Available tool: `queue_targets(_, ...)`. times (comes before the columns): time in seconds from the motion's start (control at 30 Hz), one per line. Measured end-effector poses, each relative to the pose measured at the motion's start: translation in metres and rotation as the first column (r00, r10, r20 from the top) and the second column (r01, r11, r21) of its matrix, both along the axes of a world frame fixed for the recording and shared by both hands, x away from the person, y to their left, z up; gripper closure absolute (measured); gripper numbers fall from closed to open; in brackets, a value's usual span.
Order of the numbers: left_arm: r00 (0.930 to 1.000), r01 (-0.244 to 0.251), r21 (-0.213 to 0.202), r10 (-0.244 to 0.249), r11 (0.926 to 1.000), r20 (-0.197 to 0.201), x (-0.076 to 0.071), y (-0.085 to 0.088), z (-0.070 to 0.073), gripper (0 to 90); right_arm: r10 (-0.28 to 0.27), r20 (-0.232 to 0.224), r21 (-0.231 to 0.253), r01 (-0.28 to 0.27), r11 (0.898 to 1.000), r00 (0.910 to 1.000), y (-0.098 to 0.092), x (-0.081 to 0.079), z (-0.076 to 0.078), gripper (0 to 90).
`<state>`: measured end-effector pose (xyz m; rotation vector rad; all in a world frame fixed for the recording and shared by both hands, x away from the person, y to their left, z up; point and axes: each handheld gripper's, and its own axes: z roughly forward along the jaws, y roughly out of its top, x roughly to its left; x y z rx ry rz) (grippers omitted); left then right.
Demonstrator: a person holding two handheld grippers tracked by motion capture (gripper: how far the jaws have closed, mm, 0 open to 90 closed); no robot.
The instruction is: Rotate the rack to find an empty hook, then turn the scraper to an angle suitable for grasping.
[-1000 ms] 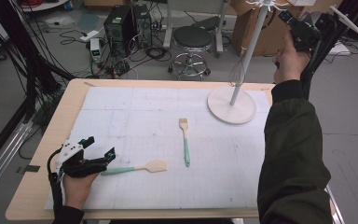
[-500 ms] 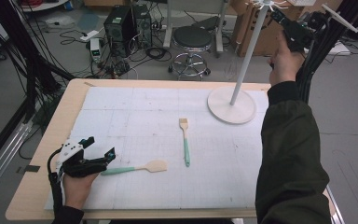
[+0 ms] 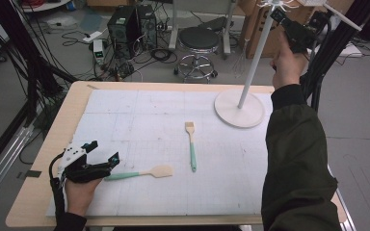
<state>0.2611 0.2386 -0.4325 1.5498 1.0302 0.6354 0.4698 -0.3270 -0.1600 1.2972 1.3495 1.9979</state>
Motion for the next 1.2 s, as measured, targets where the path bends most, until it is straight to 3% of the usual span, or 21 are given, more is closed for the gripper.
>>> queue_targets(0.3,1.0,-0.004,0.001,0.004,1.0,0.001,0.0,0.001,0.0,6.7,0.02,0.003,-0.026,-0.02,0.999,0.9998,0.014,0.003,0.005,89.7)
queue_targets(0.5,0.9999,-0.01,-0.002,0.01,0.9999,0.0,0.001,0.003,-0.001,6.7,-0.005,0.01,-0.033,0.005,0.999,0.9999,0.011,-0.004,0.004,89.6)
queue_targets(0.6,1.0,-0.005,0.001,0.005,1.0,-0.001,0.001,0.002,-0.001,6.7,-0.003,0.014,-0.046,0.003,0.999,0.9999,0.008,-0.009,0.002,71.8)
queue_targets(0.83,1.0,0.002,0.005,-0.002,1.0,-0.002,0.0,-0.001,-0.001,6.7,0.012,0.04,-0.125,-0.007,0.992,0.9991,0.016,-0.024,-0.001,59.7)
queue_targets(0.93,1.0,-0.001,0.003,0.001,1.0,0.002,0.0,0.0,0.0,6.7,0.032,0.047,-0.13,-0.026,0.991,0.9984,0.022,-0.032,-0.003,50.4)
queue_targets(1.2,0.9999,0.005,0.0,-0.005,1.0,0.01,-0.005,-0.001,0.001,6.7,0.063,0.05,-0.175,-0.053,0.983,0.9968,0.032,-0.06,-0.015,47.4)
